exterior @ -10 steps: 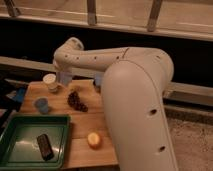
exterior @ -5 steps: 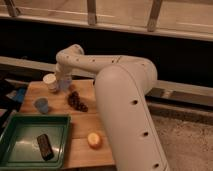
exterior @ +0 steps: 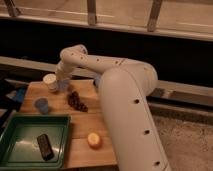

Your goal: Place towel in table surface

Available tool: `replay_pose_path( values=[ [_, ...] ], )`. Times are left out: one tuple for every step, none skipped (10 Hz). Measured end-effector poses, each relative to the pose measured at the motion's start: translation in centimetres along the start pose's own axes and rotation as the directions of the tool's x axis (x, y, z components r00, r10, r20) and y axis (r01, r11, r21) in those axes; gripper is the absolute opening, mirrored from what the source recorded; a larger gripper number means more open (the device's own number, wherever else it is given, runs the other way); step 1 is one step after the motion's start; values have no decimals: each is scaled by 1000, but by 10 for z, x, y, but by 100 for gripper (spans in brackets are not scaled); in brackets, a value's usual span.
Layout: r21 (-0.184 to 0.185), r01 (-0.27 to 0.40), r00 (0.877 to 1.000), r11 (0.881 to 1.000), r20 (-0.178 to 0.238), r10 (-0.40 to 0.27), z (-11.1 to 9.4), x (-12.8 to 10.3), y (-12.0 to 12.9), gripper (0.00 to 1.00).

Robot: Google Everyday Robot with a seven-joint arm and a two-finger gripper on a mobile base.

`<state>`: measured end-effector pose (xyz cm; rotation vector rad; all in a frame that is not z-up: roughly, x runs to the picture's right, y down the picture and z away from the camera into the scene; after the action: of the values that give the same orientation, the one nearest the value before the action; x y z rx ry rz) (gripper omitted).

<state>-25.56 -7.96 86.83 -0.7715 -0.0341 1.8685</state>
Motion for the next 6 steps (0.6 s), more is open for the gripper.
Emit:
replay_pose_path(
  values=[
    [-5, -10, 1000, 1000, -1, 10, -1, -1, -1, 80],
    [-4, -20, 1000, 1000, 2, 20, -3, -3, -3, 80],
    [-5, -32, 999, 999, 15, 32, -8, -8, -7, 80],
    [-8, -36, 999, 999, 30, 36, -12, -10, -7, 80],
    [-13, -34, 998, 999, 44, 34, -16, -12, -4, 80],
    [-23, -32, 997, 999, 68, 34, -26, -17, 2, 80]
  ],
)
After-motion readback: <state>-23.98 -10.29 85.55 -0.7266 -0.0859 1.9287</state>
